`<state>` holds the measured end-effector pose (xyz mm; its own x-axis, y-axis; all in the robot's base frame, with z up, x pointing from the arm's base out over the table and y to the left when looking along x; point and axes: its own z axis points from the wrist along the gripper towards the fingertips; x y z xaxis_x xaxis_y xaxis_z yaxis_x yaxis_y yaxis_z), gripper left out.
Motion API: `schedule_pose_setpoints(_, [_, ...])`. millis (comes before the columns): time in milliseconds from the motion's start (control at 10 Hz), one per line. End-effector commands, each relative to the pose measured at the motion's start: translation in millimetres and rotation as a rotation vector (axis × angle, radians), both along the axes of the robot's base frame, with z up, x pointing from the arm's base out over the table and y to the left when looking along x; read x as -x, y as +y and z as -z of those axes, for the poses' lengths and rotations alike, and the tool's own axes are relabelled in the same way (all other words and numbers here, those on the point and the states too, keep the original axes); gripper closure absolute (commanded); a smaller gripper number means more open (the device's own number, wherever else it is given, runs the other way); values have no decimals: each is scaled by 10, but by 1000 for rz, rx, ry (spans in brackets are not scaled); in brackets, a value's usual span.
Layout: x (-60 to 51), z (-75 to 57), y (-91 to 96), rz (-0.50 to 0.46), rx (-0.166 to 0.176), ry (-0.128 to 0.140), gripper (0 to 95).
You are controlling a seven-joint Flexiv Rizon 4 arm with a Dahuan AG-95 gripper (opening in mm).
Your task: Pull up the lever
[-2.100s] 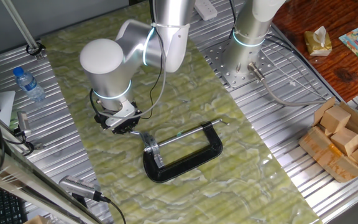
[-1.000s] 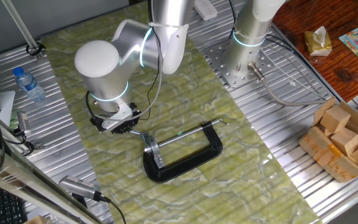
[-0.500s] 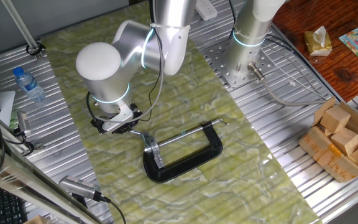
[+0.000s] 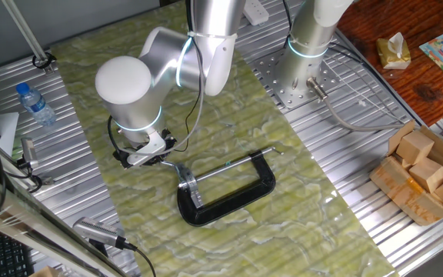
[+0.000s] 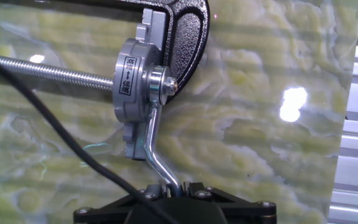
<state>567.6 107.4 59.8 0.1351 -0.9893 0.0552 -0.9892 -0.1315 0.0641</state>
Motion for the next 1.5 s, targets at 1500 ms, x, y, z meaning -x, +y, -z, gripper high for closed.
schedule_pose_setpoints(1500, [2, -30, 3, 137, 8, -2, 950])
